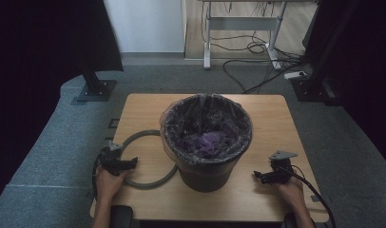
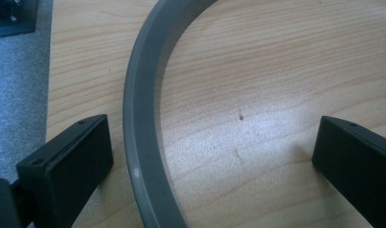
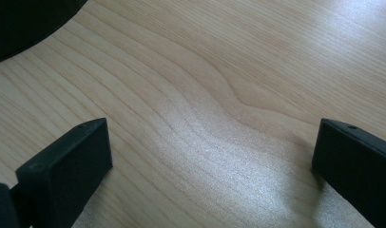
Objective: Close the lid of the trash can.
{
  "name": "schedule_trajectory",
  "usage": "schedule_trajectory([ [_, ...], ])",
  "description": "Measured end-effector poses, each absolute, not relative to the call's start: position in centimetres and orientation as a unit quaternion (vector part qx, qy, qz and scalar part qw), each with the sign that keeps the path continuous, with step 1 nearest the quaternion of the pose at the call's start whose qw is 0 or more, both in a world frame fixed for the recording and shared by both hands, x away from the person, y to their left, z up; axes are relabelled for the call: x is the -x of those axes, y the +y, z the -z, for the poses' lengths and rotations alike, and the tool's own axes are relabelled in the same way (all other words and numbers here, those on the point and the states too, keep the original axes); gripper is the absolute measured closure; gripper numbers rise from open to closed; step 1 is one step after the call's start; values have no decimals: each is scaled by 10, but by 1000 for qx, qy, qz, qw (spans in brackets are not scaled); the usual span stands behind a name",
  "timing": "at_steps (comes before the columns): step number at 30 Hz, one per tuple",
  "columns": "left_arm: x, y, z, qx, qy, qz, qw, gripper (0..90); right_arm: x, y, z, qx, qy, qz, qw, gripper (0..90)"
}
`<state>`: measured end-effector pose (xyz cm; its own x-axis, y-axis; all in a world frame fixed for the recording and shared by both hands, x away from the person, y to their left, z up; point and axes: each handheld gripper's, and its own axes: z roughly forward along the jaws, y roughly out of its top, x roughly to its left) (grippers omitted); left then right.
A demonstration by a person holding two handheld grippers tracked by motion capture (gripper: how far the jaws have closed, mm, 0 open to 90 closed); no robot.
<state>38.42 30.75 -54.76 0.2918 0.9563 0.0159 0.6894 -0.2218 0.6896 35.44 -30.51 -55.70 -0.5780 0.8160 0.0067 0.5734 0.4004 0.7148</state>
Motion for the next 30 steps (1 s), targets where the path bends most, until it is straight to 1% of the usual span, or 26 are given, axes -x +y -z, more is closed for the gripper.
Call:
schedule_trajectory([
  [8,-385,305,542,-750,565,-212,270,12,-352,-305,557,-430,816,-345,177,0],
  [14,-389,306,532,-764,570,-186,237,106,-351,-305,557,-431,815,-345,177,0],
  [19,-398,306,526,-780,571,-156,203,118,-351,-305,557,-430,815,-345,177,0],
  [25,-408,304,519,-792,574,-126,166,164,-351,-305,557,-430,816,-345,177,0],
  [29,-412,305,515,-793,580,-114,147,245,-351,-305,557,-429,816,-345,177,0],
  [30,-415,305,513,-792,586,-105,132,266,-351,-305,557,-430,816,-345,176,0],
])
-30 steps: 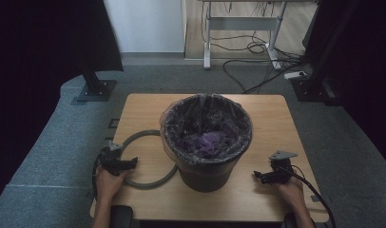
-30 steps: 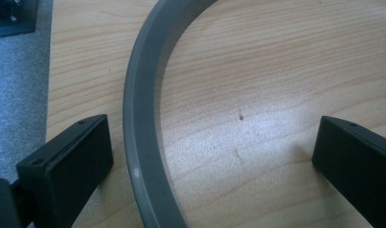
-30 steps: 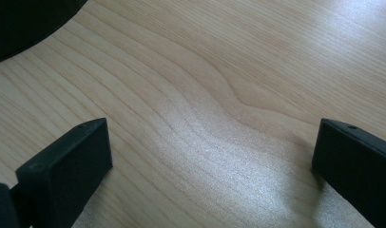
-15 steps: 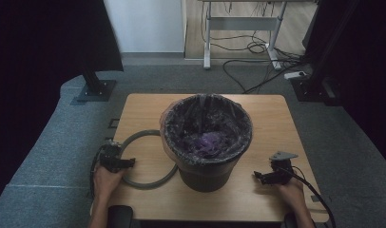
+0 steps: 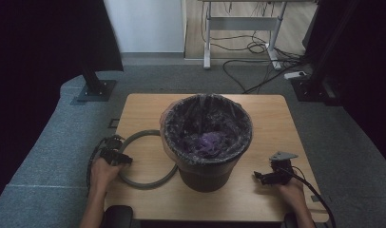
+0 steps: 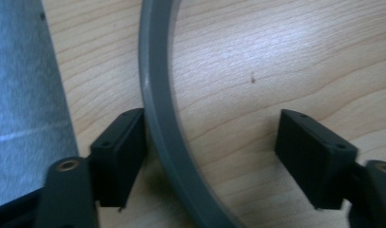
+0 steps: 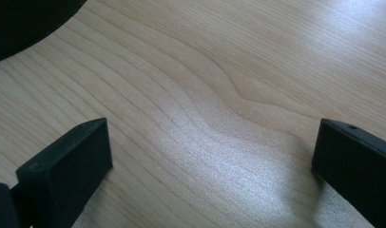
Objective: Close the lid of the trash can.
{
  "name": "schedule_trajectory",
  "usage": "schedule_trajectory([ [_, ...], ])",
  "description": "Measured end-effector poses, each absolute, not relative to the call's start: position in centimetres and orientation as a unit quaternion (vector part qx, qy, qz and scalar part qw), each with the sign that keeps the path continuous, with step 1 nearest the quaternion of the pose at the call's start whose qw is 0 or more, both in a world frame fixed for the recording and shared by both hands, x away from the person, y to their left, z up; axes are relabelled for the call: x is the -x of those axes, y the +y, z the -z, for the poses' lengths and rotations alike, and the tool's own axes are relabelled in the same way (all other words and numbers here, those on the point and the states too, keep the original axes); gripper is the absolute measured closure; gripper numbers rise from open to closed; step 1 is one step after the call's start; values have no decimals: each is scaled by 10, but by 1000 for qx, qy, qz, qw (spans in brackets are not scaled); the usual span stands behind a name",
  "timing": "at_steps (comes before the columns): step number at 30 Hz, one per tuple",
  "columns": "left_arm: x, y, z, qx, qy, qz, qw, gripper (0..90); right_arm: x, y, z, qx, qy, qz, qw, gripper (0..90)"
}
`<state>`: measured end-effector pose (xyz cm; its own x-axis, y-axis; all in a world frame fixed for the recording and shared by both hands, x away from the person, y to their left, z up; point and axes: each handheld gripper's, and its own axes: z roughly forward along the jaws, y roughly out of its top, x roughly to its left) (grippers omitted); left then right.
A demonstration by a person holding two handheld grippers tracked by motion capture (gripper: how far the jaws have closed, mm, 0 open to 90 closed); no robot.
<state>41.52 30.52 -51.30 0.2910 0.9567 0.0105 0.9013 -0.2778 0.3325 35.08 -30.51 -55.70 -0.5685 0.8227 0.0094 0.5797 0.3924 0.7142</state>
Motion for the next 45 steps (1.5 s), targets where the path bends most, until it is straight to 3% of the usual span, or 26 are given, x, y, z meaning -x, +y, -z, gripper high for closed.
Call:
schedule_trajectory([
  [13,-440,304,504,-785,615,-46,51,479,-350,-305,557,-425,818,-345,176,0],
  [21,-444,313,501,-773,632,-41,42,729,-350,-305,557,-424,818,-345,175,0],
  [28,-445,318,501,-782,622,-29,42,794,-350,-305,557,-424,819,-345,176,0],
  [45,-456,328,481,-779,624,17,52,802,-350,-305,557,-424,819,-345,176,0],
])
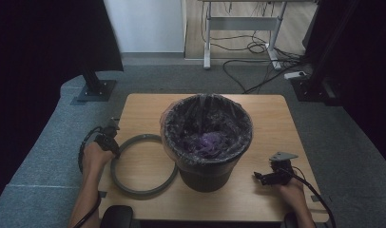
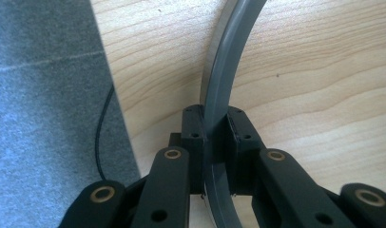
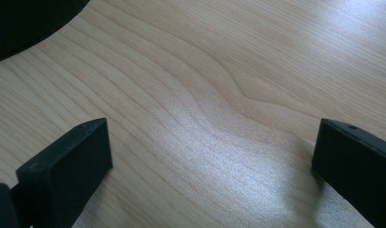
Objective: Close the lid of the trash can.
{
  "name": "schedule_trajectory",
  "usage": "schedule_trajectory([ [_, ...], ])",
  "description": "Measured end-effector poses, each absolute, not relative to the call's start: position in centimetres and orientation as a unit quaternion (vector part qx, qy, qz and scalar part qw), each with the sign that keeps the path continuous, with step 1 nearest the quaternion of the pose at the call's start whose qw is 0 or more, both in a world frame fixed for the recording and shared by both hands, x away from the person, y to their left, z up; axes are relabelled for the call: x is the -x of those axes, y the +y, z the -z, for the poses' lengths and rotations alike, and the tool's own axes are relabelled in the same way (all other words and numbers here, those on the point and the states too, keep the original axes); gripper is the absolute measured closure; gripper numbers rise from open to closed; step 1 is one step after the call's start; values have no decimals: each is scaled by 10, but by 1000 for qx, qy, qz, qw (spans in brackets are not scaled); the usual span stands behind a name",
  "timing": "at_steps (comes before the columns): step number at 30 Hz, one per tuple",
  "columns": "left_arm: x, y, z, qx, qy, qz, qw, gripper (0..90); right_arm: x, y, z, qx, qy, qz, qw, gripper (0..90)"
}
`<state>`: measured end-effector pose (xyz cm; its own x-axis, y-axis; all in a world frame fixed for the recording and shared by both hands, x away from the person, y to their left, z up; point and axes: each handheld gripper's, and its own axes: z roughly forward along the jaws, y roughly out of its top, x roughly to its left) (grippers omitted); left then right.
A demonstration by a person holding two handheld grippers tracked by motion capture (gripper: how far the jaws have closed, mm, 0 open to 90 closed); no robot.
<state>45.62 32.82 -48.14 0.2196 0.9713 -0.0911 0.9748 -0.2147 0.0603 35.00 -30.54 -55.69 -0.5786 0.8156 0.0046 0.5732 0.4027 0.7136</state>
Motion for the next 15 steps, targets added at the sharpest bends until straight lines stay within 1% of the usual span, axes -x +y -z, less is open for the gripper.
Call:
schedule_trajectory([
  [5,-458,337,471,-775,629,34,57,802,-350,-305,557,-424,819,-345,176,0],
  [15,-456,357,443,-769,635,42,62,802,-350,-305,557,-424,819,-345,176,0],
])
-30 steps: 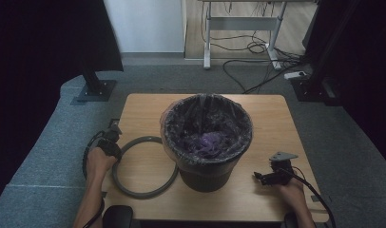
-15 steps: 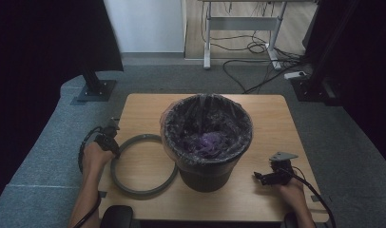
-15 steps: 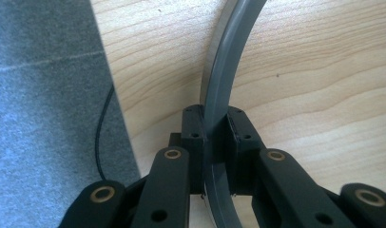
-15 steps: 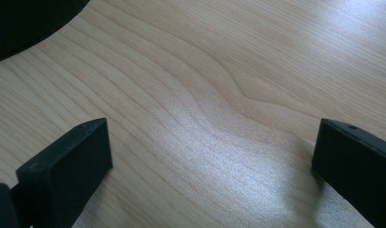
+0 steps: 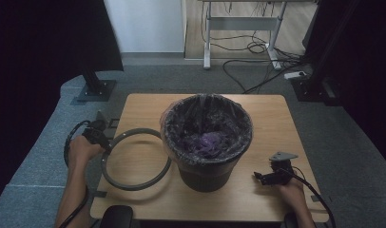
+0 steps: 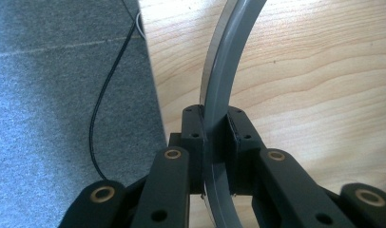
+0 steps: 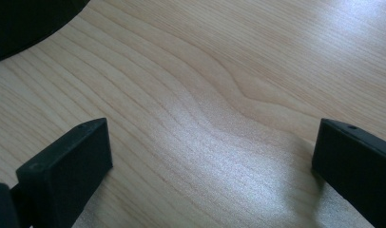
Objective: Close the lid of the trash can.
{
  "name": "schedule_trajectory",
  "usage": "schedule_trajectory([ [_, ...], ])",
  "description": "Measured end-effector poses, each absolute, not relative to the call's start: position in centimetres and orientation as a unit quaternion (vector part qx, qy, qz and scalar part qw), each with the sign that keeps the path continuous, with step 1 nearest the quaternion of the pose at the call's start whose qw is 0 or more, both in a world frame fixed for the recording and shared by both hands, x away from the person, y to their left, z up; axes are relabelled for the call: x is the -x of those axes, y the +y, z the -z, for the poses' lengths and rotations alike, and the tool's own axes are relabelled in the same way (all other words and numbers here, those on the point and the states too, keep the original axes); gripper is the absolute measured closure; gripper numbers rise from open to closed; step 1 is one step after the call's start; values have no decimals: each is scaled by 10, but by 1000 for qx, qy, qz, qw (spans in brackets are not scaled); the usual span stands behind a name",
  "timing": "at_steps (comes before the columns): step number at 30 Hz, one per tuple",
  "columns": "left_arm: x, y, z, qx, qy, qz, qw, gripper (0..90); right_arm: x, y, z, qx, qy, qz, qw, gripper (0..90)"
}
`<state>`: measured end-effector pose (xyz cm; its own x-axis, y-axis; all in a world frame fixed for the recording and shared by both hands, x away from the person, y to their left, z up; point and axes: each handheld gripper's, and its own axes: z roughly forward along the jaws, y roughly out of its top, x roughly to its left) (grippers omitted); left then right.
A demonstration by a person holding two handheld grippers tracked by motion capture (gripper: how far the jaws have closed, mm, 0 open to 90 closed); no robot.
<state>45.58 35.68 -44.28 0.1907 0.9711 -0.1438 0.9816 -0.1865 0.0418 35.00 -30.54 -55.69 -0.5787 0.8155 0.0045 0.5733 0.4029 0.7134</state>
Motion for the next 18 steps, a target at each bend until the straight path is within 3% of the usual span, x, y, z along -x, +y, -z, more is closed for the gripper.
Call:
schedule_trajectory([
  [18,-453,376,381,-763,642,47,64,801,-350,-305,557,-424,818,-345,176,0],
])
